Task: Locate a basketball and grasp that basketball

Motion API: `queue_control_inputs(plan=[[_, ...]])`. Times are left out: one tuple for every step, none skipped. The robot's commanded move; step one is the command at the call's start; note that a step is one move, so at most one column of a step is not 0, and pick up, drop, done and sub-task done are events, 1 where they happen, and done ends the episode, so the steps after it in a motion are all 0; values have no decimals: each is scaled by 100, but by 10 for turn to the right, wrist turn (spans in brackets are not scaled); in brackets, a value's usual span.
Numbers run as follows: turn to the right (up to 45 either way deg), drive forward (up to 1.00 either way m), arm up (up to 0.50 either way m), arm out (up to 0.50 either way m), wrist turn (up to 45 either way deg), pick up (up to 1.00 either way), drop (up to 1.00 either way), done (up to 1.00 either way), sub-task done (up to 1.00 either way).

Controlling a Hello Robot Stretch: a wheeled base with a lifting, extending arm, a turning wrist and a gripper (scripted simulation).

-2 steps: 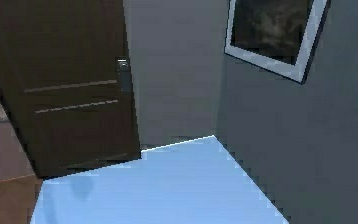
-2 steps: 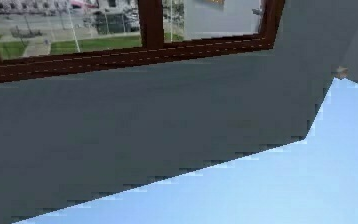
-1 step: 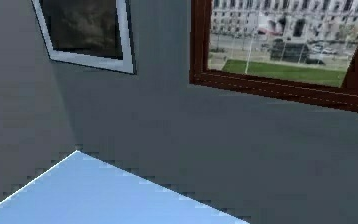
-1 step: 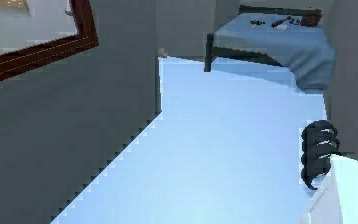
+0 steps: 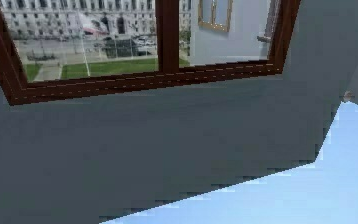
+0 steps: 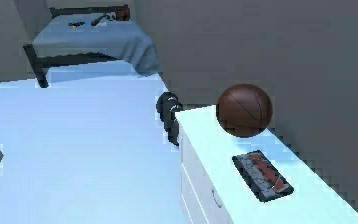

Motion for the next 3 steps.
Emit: queue_control_inputs(plan=[[180, 0, 0, 0, 0, 0, 0, 0, 0], [0, 0, 50, 0, 0, 0, 0, 0, 0], [0, 0, 38, 0, 0, 0, 0, 0, 0]])
